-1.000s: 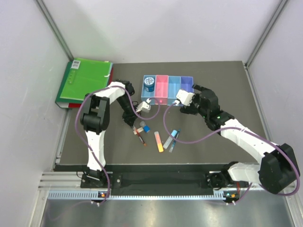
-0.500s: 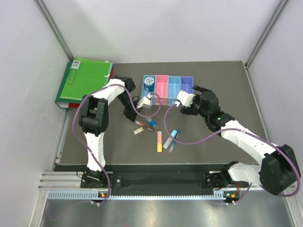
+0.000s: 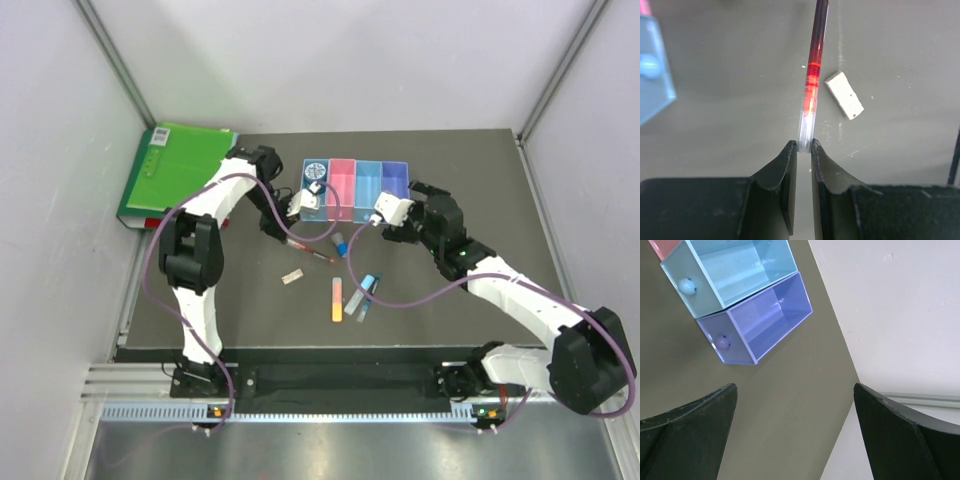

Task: Sort the stationery into containers
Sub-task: Pick up the pen from the center of the board.

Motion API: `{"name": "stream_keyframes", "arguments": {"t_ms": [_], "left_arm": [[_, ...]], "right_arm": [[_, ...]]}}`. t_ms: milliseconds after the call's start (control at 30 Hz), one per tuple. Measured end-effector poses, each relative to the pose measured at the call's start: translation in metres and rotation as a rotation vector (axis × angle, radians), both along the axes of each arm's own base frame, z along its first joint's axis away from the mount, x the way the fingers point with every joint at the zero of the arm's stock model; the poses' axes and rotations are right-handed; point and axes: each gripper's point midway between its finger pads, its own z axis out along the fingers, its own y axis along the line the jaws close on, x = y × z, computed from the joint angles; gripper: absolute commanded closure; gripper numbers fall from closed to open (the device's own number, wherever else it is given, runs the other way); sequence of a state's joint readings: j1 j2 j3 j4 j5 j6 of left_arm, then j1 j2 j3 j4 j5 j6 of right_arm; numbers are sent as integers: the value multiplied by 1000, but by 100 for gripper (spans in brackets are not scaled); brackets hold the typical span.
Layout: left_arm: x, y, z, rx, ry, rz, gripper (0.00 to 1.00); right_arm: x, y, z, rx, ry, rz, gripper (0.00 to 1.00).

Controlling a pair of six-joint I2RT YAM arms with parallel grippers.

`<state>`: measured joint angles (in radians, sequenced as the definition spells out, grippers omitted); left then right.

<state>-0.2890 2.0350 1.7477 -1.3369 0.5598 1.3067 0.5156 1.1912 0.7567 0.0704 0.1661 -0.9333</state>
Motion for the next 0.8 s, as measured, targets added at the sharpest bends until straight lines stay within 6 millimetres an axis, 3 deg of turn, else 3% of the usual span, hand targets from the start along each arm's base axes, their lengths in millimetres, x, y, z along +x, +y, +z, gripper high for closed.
{"name": "stream_keyframes", "arguments": {"t_ms": [167, 400, 567, 667, 800], "left_arm": [[15, -5, 23, -25, -81, 0, 100], [47, -12, 63, -61, -239, -17, 100], [71, -14, 90, -62, -370, -57, 100], [80, -13, 91, -49, -414, -100, 100], [91, -16, 75, -16, -432, -169, 100]], "right_arm": [[4, -7, 4, 8, -46, -42, 0], [15, -19, 27, 44, -152, -116, 0], [21, -43, 35, 66, -223, -207, 0], [28, -67, 44, 95, -263, -291, 0], [38, -105, 41, 135, -258, -421, 0]]}}
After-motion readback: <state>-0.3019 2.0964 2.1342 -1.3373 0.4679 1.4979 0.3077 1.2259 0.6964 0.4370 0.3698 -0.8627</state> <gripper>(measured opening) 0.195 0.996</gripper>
